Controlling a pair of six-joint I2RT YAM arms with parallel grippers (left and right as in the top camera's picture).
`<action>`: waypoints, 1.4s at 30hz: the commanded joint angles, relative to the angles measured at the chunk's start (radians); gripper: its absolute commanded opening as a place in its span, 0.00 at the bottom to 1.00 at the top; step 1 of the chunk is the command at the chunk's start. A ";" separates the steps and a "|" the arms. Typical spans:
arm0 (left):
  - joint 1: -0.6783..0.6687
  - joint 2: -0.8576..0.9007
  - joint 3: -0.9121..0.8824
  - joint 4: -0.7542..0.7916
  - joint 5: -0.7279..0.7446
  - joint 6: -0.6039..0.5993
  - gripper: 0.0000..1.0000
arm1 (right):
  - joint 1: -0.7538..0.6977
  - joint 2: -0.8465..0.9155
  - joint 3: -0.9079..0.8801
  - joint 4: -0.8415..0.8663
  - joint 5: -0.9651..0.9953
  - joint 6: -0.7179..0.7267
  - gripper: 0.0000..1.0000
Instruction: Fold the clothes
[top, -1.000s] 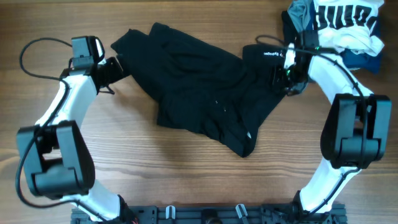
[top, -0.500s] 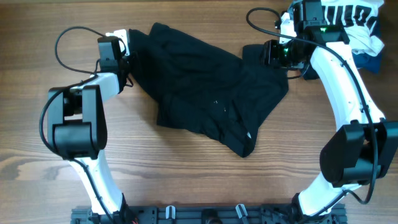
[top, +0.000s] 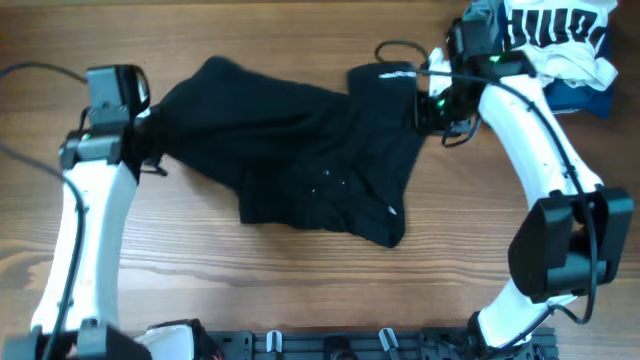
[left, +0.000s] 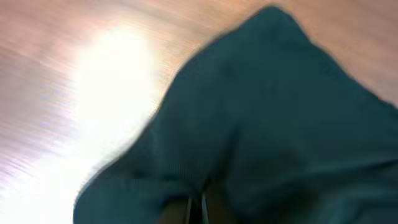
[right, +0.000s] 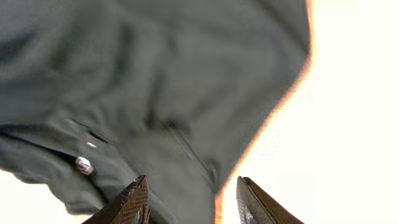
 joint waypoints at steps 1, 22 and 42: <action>0.042 -0.025 -0.010 -0.116 -0.094 -0.078 0.04 | 0.038 -0.004 -0.114 0.030 -0.059 -0.023 0.46; 0.046 -0.024 -0.010 -0.288 0.012 -0.159 0.04 | 0.137 0.198 -0.303 0.338 0.178 0.135 0.40; 0.045 0.085 -0.010 -0.154 0.151 -0.163 0.04 | 0.124 0.145 0.342 -0.227 -0.076 -0.158 0.60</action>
